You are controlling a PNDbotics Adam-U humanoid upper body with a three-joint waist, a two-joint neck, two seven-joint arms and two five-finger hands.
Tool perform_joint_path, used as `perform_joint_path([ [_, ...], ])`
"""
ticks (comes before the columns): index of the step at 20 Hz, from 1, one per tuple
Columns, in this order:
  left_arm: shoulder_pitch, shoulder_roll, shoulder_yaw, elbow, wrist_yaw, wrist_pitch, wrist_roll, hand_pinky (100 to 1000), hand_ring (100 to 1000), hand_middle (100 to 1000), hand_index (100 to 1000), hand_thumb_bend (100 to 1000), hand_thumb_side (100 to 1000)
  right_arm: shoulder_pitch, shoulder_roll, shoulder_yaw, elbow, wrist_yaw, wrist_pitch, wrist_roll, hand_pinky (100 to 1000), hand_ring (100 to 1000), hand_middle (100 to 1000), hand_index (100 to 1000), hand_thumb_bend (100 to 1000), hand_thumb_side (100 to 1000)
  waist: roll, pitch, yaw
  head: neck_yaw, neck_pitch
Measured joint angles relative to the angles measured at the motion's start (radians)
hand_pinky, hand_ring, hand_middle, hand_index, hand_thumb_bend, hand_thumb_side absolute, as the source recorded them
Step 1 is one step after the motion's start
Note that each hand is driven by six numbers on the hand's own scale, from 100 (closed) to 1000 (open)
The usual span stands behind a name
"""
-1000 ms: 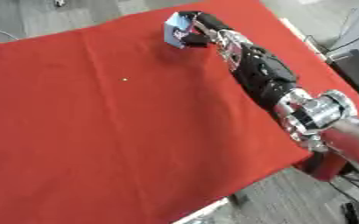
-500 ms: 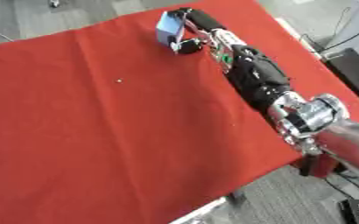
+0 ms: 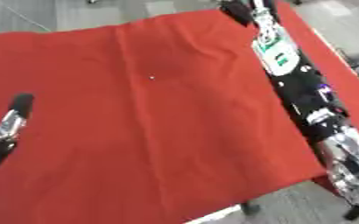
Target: Pick up the objects with one hand, pass them to the other hand, and then place them into the box on the other side of the table.
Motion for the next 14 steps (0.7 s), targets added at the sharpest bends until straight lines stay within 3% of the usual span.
perform_joint_path([
  [3, -0.061, 0.035, -0.036, 0.037, -0.030, 0.022, -0.013, 747, 665, 637, 717, 742, 484, 0.059, 0.118, 0.077, -0.179, -0.131, 0.080, 0.078, 749, 669, 321, 737, 100, 685, -0.007, -0.006, -0.027, 0.093, 0.000],
  [7, -0.132, 0.067, -0.074, 0.018, -0.100, 0.038, -0.072, 756, 702, 695, 761, 792, 477, 0.086, 0.193, 0.183, -0.285, -0.232, 0.159, 0.173, 747, 664, 318, 739, 100, 708, -0.014, -0.013, -0.040, 0.168, 0.000],
  [10, -0.168, 0.072, -0.102, -0.032, -0.165, 0.035, -0.124, 759, 712, 709, 774, 815, 472, 0.087, 0.204, 0.253, -0.301, -0.290, 0.199, 0.229, 745, 664, 319, 742, 100, 723, -0.021, -0.013, -0.040, 0.195, 0.000],
  [14, -0.188, 0.060, -0.129, -0.108, -0.241, 0.008, -0.180, 764, 721, 719, 782, 830, 459, 0.087, 0.206, 0.314, -0.304, -0.336, 0.233, 0.281, 744, 665, 319, 746, 100, 726, -0.025, -0.013, -0.032, 0.197, 0.000],
])
